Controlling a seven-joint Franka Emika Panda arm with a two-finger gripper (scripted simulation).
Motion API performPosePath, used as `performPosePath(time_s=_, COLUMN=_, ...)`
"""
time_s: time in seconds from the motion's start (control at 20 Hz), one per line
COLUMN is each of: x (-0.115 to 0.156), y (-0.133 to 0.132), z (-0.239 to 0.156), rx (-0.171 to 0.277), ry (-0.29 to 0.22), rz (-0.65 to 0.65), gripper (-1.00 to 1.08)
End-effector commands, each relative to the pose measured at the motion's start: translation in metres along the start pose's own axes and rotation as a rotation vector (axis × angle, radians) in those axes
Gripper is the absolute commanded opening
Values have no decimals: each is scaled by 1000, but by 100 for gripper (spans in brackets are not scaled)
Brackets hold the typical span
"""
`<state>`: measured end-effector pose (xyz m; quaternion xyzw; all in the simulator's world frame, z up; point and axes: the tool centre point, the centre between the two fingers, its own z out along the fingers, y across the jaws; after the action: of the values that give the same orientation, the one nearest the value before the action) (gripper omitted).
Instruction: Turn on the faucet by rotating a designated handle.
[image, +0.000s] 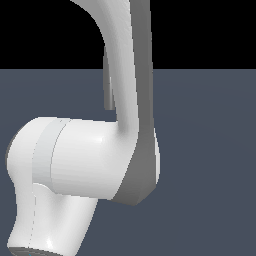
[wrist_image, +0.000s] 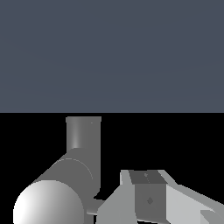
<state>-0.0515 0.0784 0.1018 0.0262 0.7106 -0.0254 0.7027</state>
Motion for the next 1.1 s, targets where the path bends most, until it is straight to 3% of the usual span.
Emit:
performPosePath(time_s=0.0, x=-3, y=-1, z=0, rx=0, ry=-1, rz=0, gripper=-100)
performPosePath(time_s=0.7, x=-49, y=-15, z=0, rx=-5, ry=-10, rz=2, gripper=-100)
performPosePath(time_s=0.75, x=-49, y=-15, z=0, rx=-5, ry=-10, rz=2, gripper=-100)
performPosePath(time_s=0.8, x=-31, y=-16, z=-1, rx=-1, ry=23, rz=0, gripper=-100)
performPosePath(time_s=1.05, x=-44, y=-32, z=-1, rx=-2, ry=10, rz=1, gripper=-100)
